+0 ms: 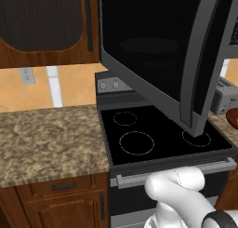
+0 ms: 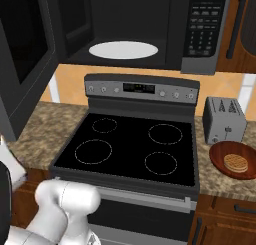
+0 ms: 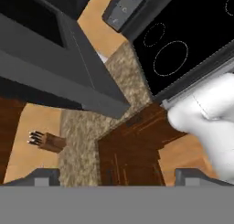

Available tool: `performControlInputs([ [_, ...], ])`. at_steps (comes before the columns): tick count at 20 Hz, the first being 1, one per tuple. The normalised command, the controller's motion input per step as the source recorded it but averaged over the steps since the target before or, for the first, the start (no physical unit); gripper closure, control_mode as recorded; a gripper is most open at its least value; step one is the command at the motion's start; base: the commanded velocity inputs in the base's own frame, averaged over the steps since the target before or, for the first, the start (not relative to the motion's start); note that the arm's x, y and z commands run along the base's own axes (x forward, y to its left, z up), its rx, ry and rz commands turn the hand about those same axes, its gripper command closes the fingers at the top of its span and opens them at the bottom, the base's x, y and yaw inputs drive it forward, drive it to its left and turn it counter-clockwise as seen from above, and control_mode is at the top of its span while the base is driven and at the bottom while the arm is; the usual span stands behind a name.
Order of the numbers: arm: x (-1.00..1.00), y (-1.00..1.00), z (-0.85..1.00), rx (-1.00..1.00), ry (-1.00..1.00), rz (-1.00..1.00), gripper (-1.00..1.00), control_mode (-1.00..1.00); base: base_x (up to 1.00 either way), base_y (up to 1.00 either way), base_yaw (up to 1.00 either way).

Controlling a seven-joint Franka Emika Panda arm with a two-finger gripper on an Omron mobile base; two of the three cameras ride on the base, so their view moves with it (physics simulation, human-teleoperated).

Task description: Open the microwave, place the bowl with waffle inside the microwave, then close the microwave door and turn it on.

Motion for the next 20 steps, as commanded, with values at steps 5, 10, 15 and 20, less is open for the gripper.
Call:
performControlInputs([
  [5, 0.46, -0.04, -0.05, 0.94, 0.33, 0.41, -1.00, -1.00, 0.00, 0.00, 0.00],
  [10, 0.39, -0.32, 0.00, 0.88, 0.04, 0.24, -1.00, -1.00, 0.00, 0.00, 0.00],
  [15, 0.90, -0.01, -0.14, 0.48, -0.01, 0.01, -1.00, -1.00, 0.00, 0.00, 0.00],
  [20, 0.51, 0.07, -0.19, 0.07, 0.00, 0.03, -1.00, -1.00, 0.00, 0.00, 0.00],
])
